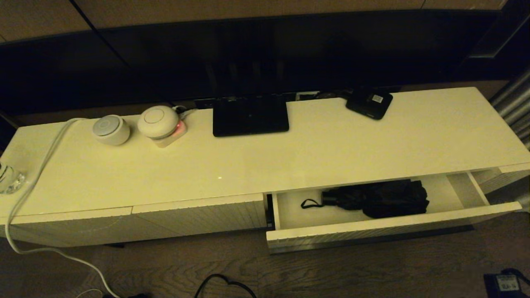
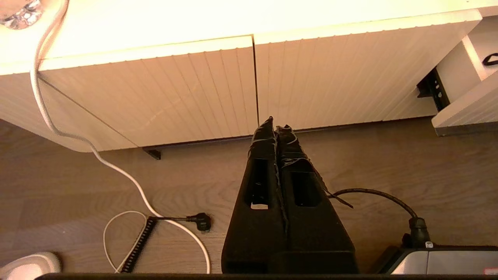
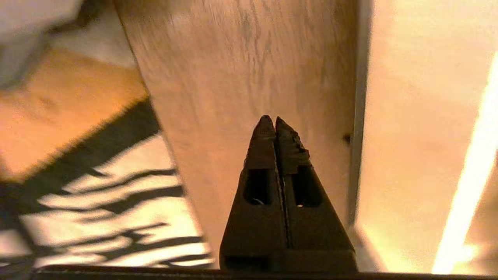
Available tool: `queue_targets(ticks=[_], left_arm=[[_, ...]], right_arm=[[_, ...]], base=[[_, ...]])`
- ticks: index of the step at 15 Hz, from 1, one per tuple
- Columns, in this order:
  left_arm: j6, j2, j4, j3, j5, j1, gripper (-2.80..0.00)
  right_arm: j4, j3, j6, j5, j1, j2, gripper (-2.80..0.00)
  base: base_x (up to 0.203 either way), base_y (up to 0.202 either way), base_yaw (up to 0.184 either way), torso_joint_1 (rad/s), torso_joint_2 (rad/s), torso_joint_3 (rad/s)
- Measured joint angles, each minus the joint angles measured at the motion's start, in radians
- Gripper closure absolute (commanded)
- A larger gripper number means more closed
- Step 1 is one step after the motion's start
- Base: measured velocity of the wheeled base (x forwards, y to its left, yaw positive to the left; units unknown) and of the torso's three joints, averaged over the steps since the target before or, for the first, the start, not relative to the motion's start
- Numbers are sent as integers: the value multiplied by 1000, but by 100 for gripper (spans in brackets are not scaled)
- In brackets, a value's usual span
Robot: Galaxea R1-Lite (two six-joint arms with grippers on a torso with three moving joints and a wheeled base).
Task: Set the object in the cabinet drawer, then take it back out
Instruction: Open the drawer
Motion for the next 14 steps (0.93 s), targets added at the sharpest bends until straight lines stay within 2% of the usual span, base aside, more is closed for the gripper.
queue_targets(ticks=[3, 5, 7, 9, 12, 14], left_arm=[[0, 0, 0, 0, 0, 0, 0], [0, 0, 0, 0, 0, 0, 0], [0, 0, 0, 0, 0, 0, 0], [0, 0, 0, 0, 0, 0, 0], [0, 0, 0, 0, 0, 0, 0], [0, 0, 0, 0, 0, 0, 0]], right_arm=[[217, -166, 243, 5, 0, -120, 0], [339, -270, 477, 5, -3, -147, 0], [426, -355, 750, 6, -5, -124, 0], [451, -413, 1003, 6, -4, -52, 0], [432, -469, 1333, 6, 5, 90, 0], [365, -497, 1508, 1, 14, 181, 0]], base=[[0, 0, 0, 0, 0, 0], [0, 0, 0, 0, 0, 0], [0, 0, 0, 0, 0, 0], [0, 0, 0, 0, 0, 0], [0, 0, 0, 0, 0, 0], [0, 0, 0, 0, 0, 0]])
